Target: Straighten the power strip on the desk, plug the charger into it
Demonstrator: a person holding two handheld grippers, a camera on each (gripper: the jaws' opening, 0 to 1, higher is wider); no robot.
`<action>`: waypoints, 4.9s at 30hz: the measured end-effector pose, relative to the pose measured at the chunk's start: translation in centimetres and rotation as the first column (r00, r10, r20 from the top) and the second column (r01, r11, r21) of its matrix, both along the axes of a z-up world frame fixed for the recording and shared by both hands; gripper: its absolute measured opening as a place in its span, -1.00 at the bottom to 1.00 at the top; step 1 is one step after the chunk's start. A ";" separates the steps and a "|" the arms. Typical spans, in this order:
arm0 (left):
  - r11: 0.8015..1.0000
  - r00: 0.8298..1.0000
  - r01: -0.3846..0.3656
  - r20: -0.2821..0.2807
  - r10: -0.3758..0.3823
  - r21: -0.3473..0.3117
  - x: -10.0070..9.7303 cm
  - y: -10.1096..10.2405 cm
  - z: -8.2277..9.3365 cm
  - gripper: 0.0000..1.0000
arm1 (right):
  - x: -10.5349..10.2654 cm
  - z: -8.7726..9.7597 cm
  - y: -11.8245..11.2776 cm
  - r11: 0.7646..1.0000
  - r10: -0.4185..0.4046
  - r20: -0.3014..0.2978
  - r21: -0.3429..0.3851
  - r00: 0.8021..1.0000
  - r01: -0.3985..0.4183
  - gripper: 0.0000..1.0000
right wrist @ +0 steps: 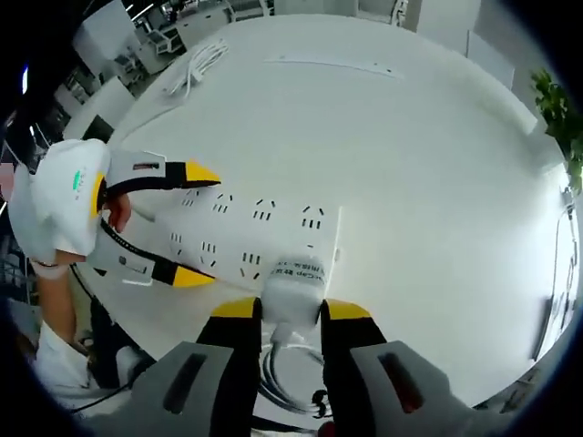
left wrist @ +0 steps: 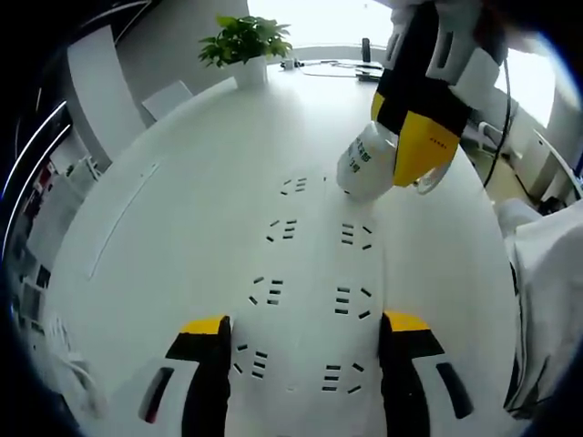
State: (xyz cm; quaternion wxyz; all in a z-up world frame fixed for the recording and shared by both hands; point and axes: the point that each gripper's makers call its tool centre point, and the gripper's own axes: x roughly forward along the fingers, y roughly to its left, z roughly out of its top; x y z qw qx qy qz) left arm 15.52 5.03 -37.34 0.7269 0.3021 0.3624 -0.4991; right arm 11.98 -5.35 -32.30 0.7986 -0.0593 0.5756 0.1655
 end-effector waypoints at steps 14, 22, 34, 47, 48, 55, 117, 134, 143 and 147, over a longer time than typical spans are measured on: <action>1.000 1.000 0.009 0.003 -0.009 0.003 -0.1 -0.1 0.0 0.32 | 0.8 0.2 0.0 0.999 0.025 -0.039 -0.021 0.999 -0.026 -0.53; 1.000 1.000 0.013 0.007 -0.013 0.003 -0.3 -0.1 0.0 0.32 | 0.9 0.0 0.1 0.999 0.039 -0.049 -0.032 0.998 -0.041 -0.53; 1.000 1.000 0.022 0.020 -0.022 0.017 -0.5 -0.1 0.1 0.29 | 1.4 -0.1 0.1 0.997 0.046 -0.062 -0.058 0.997 -0.049 -0.57; 1.000 0.999 0.025 0.025 -0.025 0.018 -0.4 -0.2 0.1 0.27 | 1.7 -0.5 0.1 0.995 0.054 -0.055 -0.076 0.997 -0.058 -0.59; 1.000 0.999 0.023 0.024 -0.024 0.017 -0.4 -0.2 0.1 0.27 | 1.7 -0.5 0.1 0.995 0.056 -0.054 -0.078 0.997 -0.061 -0.58; 1.000 0.999 0.021 0.028 -0.021 0.017 -0.2 -0.2 0.2 0.27 | 2.9 -0.7 0.1 0.992 0.072 -0.047 -0.103 0.996 -0.076 -0.58; 0.998 0.998 -0.064 0.021 0.064 0.003 0.8 0.0 0.2 0.30 | 5.2 0.7 -0.9 0.989 0.137 0.095 0.033 0.986 -0.141 -0.33; 0.998 0.998 -0.069 0.012 0.069 -0.016 1.1 -0.2 0.3 0.32 | 6.7 0.6 -0.4 0.986 0.165 -0.015 -0.014 0.986 -0.165 -0.55; 0.997 0.997 -0.069 0.019 0.070 -0.019 1.3 -0.3 0.3 0.32 | 6.8 0.7 -0.4 0.985 0.167 -0.054 -0.028 0.984 -0.169 -0.58; 0.998 0.998 -0.060 0.024 0.060 -0.024 1.4 -0.3 0.4 0.31 | 6.9 0.7 -0.2 0.985 0.169 -0.054 -0.028 0.984 -0.170 -0.60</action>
